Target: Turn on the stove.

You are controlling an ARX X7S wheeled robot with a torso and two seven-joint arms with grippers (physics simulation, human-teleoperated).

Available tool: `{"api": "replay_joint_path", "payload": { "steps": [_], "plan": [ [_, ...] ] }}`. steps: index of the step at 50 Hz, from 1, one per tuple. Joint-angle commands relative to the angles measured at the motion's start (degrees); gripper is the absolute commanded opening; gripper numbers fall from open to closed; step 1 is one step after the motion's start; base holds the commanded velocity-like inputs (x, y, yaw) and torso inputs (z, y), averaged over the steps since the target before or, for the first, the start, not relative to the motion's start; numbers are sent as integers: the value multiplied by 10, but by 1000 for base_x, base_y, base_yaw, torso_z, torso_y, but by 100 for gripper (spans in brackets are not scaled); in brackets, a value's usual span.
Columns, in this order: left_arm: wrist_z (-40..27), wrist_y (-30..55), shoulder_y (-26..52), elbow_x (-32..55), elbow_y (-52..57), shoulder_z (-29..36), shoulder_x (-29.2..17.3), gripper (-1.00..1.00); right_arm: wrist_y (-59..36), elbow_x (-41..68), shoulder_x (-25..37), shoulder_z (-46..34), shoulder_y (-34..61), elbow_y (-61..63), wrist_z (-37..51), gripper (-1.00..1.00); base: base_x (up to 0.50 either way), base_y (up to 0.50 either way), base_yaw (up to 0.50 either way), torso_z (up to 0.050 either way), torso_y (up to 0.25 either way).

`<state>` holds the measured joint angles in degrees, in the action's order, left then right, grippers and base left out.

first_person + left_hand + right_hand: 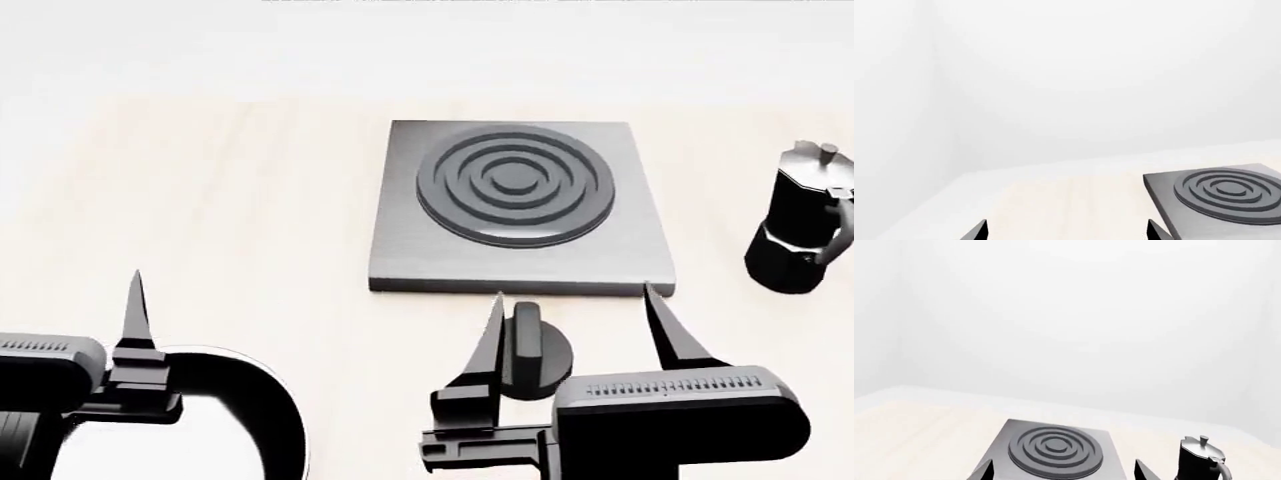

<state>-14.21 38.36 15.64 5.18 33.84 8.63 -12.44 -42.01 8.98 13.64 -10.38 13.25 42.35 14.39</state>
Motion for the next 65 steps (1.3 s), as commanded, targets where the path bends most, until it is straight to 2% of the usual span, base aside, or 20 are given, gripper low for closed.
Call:
{"api": "replay_joint_path", "payload": {
  "steps": [1,37,65],
  "plan": [
    [-3,1,0,3,0,1,-3,100,-1,4,2,0,0,1,4,100,238,0,0,0,0],
    [-14,-1,0,10,-1,7,-10,100,6,14,7,-3,0,-4,14,100,237,0,0,0,0],
    [-22,-1,4,17,-5,10,-15,100,-53,45,-9,9,25,-67,29,100,0,0,0,0,0]
  ]
}}
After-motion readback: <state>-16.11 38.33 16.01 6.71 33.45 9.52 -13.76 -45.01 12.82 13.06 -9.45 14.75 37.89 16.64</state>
